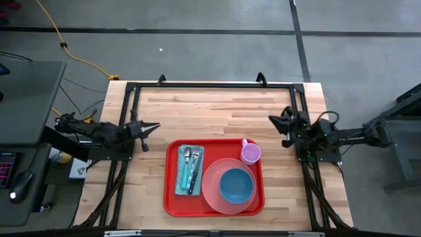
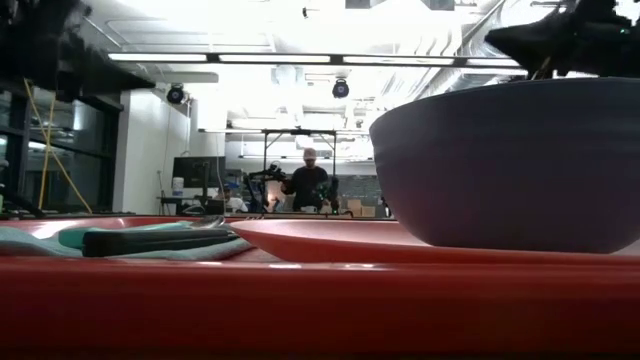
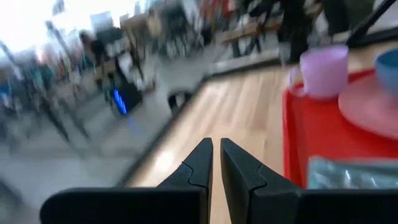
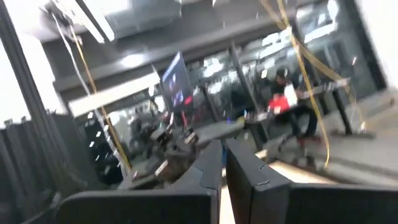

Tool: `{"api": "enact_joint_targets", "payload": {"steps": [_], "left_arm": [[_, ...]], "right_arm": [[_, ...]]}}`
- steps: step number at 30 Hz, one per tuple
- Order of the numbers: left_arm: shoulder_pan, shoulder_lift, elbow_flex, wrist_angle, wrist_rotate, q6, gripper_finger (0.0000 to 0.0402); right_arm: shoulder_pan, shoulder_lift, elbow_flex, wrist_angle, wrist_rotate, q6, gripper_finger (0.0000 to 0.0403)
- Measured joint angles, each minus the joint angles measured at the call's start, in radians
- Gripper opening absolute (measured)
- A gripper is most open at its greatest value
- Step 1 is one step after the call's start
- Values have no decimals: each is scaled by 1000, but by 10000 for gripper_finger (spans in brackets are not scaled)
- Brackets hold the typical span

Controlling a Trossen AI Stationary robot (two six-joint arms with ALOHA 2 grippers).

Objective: Set up tray
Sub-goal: Return to Home Position

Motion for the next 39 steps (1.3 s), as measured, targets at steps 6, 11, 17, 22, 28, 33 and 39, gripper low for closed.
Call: {"api": "enact_joint_targets", "payload": {"steps": [6,11,17,22,28,33,39], "left_arm": [[0,0,-31,253,174,235,60],[0,0,-147,432,282,232,60],[0,0,-148,518,260,255,60],[0,0,-148,533,274,253,60],[0,0,-150,514,240,255,60],[1,0,-151,504,237,255,60],[1,0,-152,482,252,225,60]], "right_arm": [[7,-183,0,-151,23,-59,0],[7,-288,4,-277,42,-63,0],[7,-289,89,-387,21,-94,0],[7,-288,232,-644,-5,-89,0],[7,-286,263,-684,43,-84,0],[7,-286,131,-459,47,-88,0],[7,-286,35,-291,96,-114,0]]}}
